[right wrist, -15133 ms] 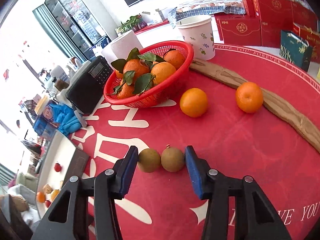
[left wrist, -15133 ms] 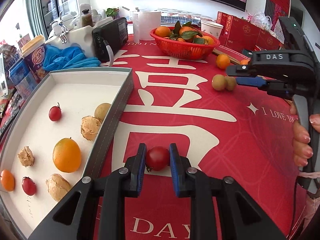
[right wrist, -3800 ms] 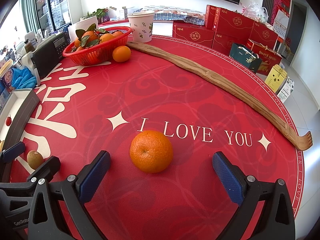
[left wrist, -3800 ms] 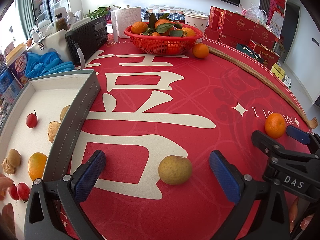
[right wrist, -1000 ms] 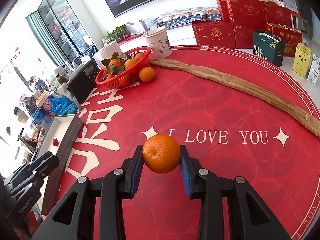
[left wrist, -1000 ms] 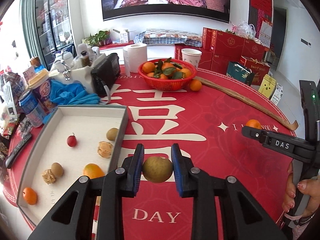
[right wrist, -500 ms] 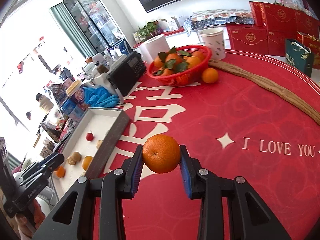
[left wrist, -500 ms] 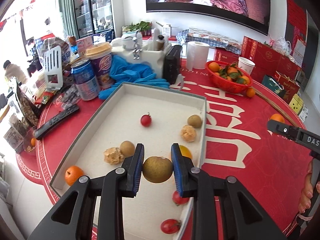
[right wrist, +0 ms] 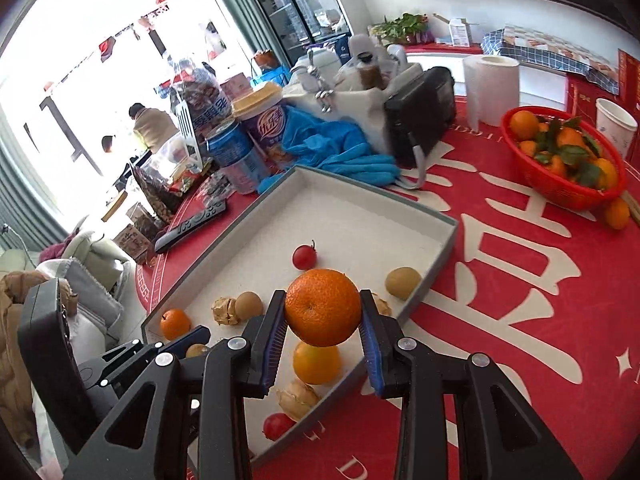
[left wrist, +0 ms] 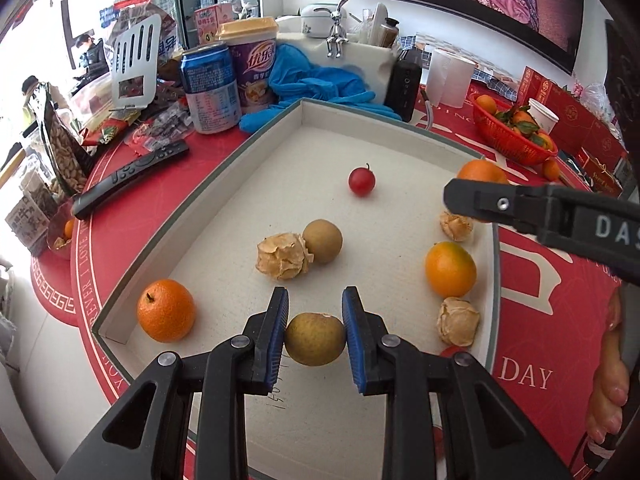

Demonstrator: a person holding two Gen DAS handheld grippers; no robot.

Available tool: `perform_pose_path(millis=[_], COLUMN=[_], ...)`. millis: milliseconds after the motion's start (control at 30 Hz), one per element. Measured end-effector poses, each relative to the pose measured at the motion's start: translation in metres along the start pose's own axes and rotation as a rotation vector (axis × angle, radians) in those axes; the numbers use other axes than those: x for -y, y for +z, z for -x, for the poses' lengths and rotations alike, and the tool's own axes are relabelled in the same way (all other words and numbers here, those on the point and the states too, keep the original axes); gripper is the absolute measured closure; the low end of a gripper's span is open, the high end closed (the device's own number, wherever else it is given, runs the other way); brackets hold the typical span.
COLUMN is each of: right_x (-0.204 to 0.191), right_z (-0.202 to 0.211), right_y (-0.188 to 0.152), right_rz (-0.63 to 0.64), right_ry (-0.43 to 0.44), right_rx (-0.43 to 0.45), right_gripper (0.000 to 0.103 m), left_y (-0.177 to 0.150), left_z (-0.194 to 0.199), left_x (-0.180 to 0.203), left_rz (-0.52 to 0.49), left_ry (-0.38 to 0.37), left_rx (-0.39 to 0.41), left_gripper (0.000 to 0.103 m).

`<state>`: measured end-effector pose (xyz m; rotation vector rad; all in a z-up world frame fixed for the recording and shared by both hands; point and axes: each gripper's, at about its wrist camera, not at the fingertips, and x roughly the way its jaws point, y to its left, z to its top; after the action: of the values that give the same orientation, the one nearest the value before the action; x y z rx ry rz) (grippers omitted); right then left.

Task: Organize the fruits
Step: 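Carry the orange and the brown kiwi in both tools over the white tray, then open the left tool to drop the kiwi while the right tool releases the orange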

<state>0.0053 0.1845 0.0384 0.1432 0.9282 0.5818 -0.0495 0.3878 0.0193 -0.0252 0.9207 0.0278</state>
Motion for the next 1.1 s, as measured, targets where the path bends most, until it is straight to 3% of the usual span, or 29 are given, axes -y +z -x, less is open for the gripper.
perform_pose_path(millis=[133, 400, 900, 967, 1000, 1033, 1100], right_x=[0.001, -0.009, -0.023, -0.025, -0.025, -0.025, -0.026], right_z=[-0.029, -0.029, -0.037, -0.038, -0.038, -0.038, -0.036], right_y=[-0.008, -0.006, 0.003, 0.003, 0.004, 0.005, 0.008], right_rz=[0.012, 0.090, 0.154, 0.163, 0.165, 0.164, 0.163], right_ry=[-0.025, -0.096, -0.144, -0.160, -0.164, -0.165, -0.172], right_rx=[-0.091, -0.113, -0.144, -0.152, -0.156, -0.160, -0.167], right_gripper=[0.067, 0.067, 0.067, 0.067, 0.067, 0.067, 0.060], left_y=[-0.004, -0.004, 0.005, 0.006, 0.007, 0.008, 0.013], left_z=[-0.005, -0.009, -0.010, -0.007, -0.004, -0.001, 0.007], left_x=[-0.005, -0.009, 0.000, 0.001, 0.002, 0.002, 0.002], left_rz=[0.001, 0.002, -0.014, -0.013, -0.010, -0.005, 0.008], left_ry=[-0.008, -0.009, -0.003, -0.006, -0.004, 0.003, 0.010], left_rx=[-0.021, -0.033, -0.040, -0.022, -0.008, 0.005, 0.044], left_gripper=[0.073, 0.073, 0.072, 0.065, 0.048, 0.024, 0.009])
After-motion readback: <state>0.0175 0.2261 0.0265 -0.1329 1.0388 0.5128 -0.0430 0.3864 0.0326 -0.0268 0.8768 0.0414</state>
